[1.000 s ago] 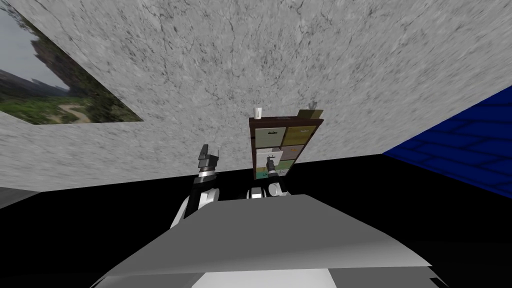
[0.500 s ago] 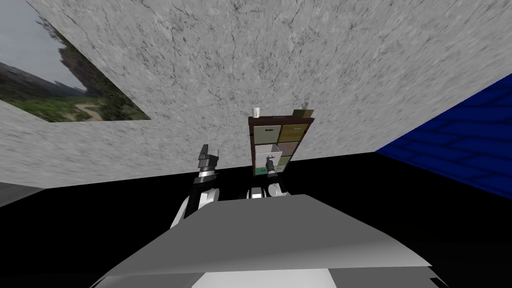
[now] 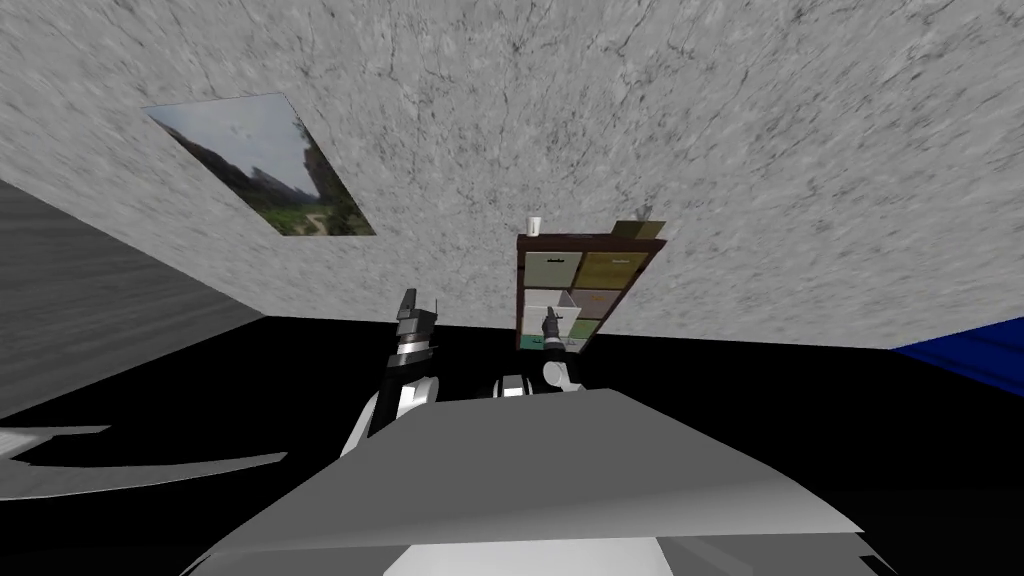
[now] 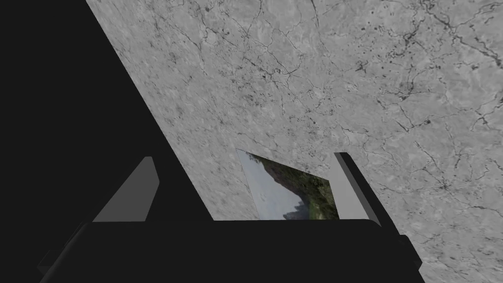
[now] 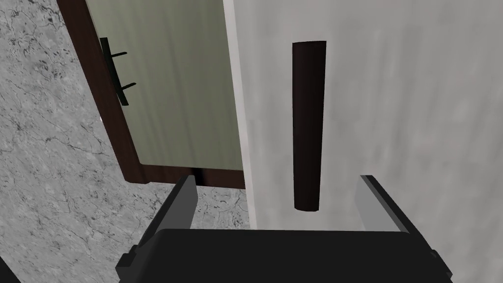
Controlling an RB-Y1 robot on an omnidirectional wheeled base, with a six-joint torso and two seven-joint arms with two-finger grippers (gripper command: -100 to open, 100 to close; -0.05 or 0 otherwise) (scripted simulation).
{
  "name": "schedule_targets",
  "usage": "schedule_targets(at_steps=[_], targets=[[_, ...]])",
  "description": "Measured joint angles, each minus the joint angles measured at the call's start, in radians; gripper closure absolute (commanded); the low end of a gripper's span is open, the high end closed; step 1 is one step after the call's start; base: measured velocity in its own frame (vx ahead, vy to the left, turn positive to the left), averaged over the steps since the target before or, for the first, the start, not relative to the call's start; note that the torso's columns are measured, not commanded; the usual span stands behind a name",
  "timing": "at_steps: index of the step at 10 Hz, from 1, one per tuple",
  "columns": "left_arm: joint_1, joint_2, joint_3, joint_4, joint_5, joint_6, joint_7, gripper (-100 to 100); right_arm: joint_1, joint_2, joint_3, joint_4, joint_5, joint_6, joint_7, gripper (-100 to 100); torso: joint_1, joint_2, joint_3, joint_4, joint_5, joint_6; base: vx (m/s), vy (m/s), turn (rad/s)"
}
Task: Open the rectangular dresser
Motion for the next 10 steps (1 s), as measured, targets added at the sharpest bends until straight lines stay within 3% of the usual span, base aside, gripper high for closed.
schedule_targets(at_steps=[3, 4, 7, 10], targets=[[0.0, 0.0, 0.0, 0.0, 0.0, 0.0, 0.0, 0, 0.031, 0.026, -0.086, -0.056, -0.046, 0.011, 0.073, -100, 0.001, 0.0, 0.0, 0.0, 0.0, 0.0, -0.059, -0.02, 0.279], [0.0, 0.0, 0.0, 0.0, 0.0, 0.0, 0.0, 0, 0.028, 0.026, -0.104, -0.053, -0.049, 0.012, 0.079, -100, 0.0, -0.003, -0.001, -0.001, 0.0, 0.001, -0.058, -0.021, 0.372], [0.0, 0.0, 0.0, 0.0, 0.0, 0.0, 0.0, 0, 0.059, 0.047, -0.196, -0.11, -0.105, 0.026, 0.144, -100, 0.0, 0.002, 0.001, 0.0, 0.0, 0.0, -0.077, -0.02, 0.367], [0.0, 0.0, 0.0, 0.0, 0.0, 0.0, 0.0, 0, 0.08, 0.062, -0.283, -0.138, -0.149, 0.031, 0.197, -100, 0.0, 0.001, 0.0, 0.001, 0.001, 0.002, -0.083, -0.01, 0.364]])
